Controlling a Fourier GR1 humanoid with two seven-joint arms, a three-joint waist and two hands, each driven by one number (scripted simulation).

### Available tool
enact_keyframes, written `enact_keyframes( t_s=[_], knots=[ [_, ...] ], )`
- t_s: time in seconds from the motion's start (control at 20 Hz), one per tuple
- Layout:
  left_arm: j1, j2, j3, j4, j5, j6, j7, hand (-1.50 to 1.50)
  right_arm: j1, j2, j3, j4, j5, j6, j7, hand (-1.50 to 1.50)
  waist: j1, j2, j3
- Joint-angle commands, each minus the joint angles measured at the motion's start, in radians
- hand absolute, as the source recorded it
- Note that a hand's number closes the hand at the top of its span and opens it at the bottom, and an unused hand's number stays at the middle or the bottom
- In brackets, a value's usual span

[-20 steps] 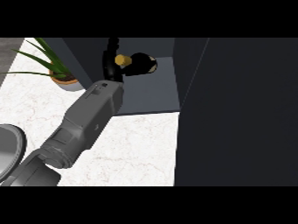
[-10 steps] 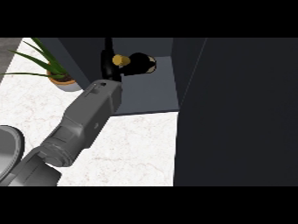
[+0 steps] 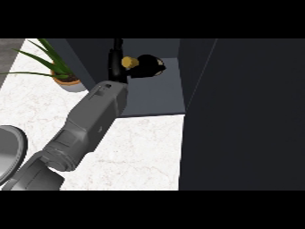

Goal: Pick up the wine, place it into the cabinet and close the cabinet

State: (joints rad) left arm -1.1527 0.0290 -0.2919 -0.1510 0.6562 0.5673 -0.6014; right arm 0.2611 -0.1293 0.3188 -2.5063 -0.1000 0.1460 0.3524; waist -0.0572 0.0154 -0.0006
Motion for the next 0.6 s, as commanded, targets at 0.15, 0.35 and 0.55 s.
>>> enact_keyframes(
  t_s=[0.15, 0.35, 0.55],
  knots=[
    [0.051, -0.004, 0.044, -0.083, 0.017, -0.093, -0.091, -1.5, 0.044, -0.025, -0.072, -0.186, -0.132, 0.001, 0.075, -1.5, 0.029, -0.012, 0.0],
    [0.115, 0.001, 0.029, -0.169, 0.001, -0.139, -0.089, -1.5, 0.055, -0.023, -0.087, -0.166, -0.123, -0.002, 0.067, -1.5, 0.057, -0.023, 0.001],
    [0.133, -0.004, 0.016, -0.265, -0.007, -0.142, -0.033, -1.5, 0.059, 0.015, 0.015, -0.199, -0.042, -0.046, 0.115, -1.5, 0.064, -0.028, 0.0]
  ],
)
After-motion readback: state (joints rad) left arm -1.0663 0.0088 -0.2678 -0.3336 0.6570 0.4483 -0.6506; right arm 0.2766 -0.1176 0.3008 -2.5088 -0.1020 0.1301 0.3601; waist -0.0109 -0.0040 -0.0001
